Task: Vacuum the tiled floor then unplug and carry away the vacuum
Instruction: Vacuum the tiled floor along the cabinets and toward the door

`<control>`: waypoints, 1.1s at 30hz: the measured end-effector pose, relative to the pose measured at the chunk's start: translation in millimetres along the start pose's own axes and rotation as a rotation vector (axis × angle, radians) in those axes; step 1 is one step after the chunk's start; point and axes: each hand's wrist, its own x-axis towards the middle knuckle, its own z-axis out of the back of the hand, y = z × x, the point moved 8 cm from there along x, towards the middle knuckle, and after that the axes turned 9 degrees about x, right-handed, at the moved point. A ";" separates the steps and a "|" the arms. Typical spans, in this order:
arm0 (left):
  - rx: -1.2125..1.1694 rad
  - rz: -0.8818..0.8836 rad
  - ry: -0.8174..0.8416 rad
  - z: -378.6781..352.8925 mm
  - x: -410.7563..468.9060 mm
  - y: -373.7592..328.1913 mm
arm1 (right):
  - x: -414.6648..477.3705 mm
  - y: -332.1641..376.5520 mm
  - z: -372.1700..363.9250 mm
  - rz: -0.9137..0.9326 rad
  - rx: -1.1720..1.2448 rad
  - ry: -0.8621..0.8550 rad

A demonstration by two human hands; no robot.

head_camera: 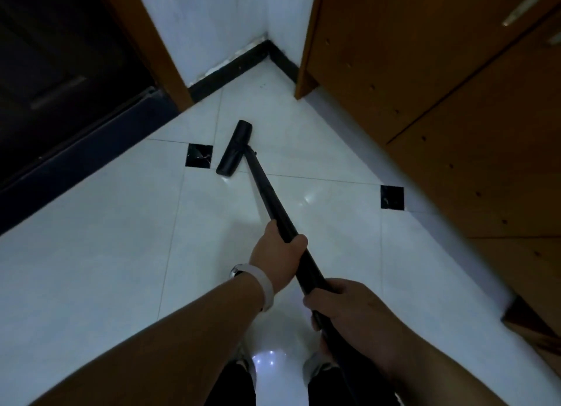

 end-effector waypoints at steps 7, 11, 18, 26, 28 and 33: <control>0.008 -0.005 0.096 -90.0 -28.1 -32.5 | -26.7 -29.1 87.1 -0.013 0.013 -0.008; 0.033 0.000 0.139 -149.4 -43.1 -53.4 | -41.4 -49.3 148.3 -0.065 0.024 -0.023; 0.132 -0.023 0.232 -249.0 -70.3 -88.4 | -63.9 -85.6 247.5 -0.101 -0.039 -0.051; 0.280 -0.063 0.346 -332.0 -102.5 -112.5 | -96.4 -115.6 321.3 -0.135 -0.121 -0.120; 0.289 -0.062 0.367 -344.2 -109.4 -115.9 | -95.9 -137.0 335.9 -0.134 -0.125 -0.151; 0.258 -0.058 0.359 -355.2 -112.4 -115.4 | -99.6 -137.4 346.6 -0.066 -0.074 -0.209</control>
